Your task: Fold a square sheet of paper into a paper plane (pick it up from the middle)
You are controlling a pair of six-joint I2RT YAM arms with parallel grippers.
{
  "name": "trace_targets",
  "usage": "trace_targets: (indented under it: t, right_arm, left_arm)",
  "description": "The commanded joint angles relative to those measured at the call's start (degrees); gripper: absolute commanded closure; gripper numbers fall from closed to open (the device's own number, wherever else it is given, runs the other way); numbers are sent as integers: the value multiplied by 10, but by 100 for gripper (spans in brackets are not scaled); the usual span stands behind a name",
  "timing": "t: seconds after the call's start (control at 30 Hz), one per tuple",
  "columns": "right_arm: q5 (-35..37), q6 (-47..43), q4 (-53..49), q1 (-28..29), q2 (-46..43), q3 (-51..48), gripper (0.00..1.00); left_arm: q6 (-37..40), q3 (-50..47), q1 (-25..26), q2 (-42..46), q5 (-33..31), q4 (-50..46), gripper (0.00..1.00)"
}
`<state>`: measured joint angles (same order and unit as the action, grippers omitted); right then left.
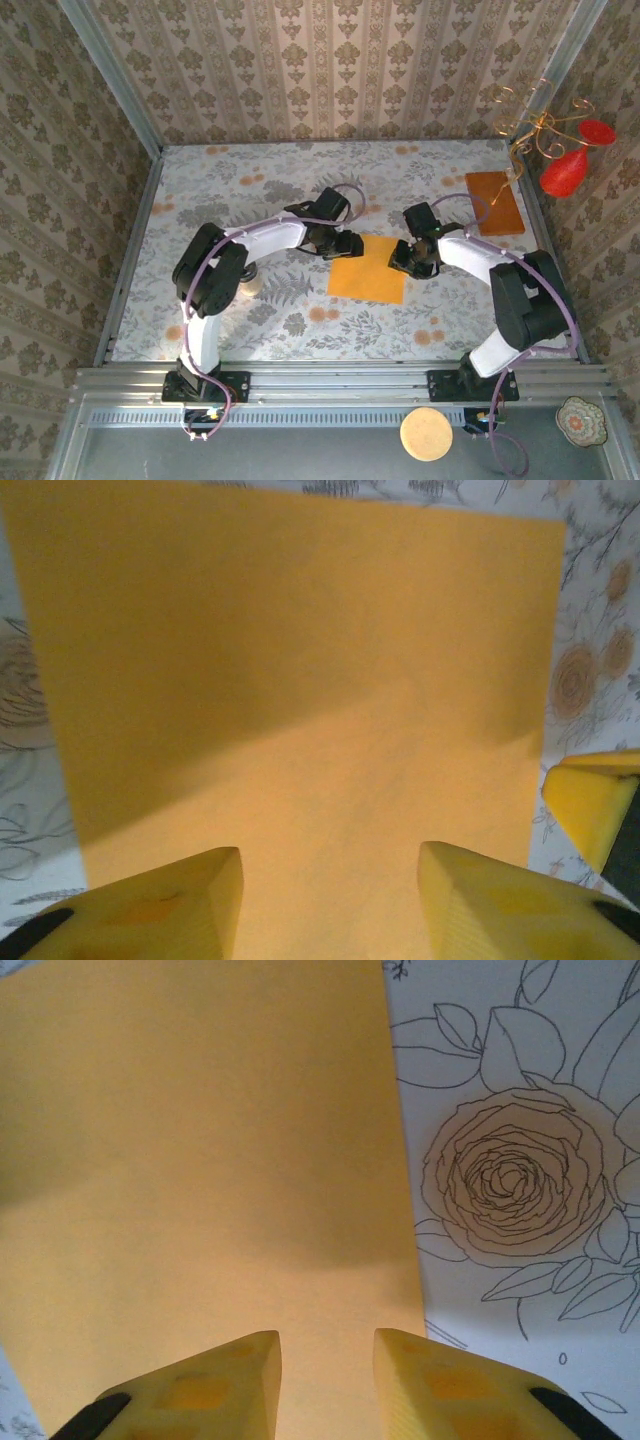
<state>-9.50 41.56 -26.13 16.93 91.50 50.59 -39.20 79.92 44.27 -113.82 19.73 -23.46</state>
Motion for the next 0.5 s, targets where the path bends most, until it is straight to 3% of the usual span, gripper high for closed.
trace_targets:
  t: [0.0,0.47]
  right_arm:
    - [8,-7,-19,2,21,16,69]
    - [-15,-17,6,2,66,27,76]
  left_arm:
    - [-10,16,-1,-9,14,-23,51]
    - [-40,-18,-5,-28,3,1,59]
